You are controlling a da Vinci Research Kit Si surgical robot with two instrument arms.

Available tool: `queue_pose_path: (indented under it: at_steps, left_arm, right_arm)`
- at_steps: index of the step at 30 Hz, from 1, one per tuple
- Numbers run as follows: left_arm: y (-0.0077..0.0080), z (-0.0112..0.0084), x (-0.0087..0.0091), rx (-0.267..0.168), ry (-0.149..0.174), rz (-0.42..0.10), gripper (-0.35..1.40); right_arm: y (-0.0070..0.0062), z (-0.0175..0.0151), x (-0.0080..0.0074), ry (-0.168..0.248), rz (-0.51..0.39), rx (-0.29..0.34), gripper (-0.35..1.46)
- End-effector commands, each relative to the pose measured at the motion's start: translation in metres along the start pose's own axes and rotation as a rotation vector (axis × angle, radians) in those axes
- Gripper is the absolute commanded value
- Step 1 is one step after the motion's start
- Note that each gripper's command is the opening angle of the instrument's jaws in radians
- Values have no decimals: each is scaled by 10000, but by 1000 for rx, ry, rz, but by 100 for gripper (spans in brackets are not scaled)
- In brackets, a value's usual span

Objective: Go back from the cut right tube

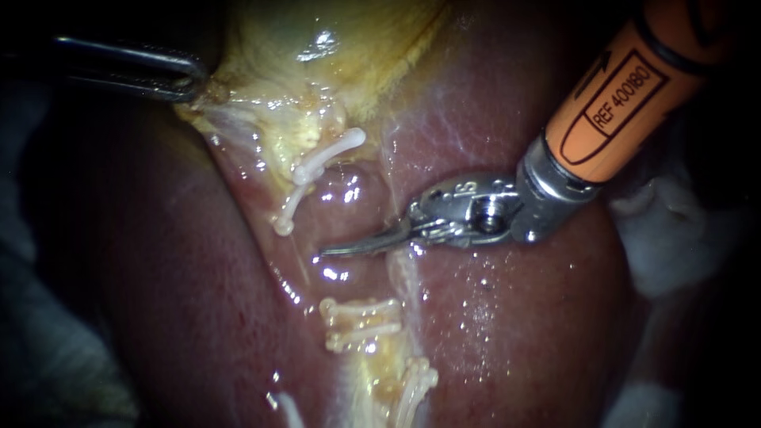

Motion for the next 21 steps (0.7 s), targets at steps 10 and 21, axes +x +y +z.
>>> queue_pose_path:
  at_steps: [10, 21]
  left_arm:
    - [-1, 1, -1, 1, 0, 2, -35]
    - [-5, 3, -2, 1, 0, 3, -35]
  right_arm:
    - [-7, 12, 3, 8, -2, 3, 127]
    - [-36, -26, -12, 45, -104, -263, 137]
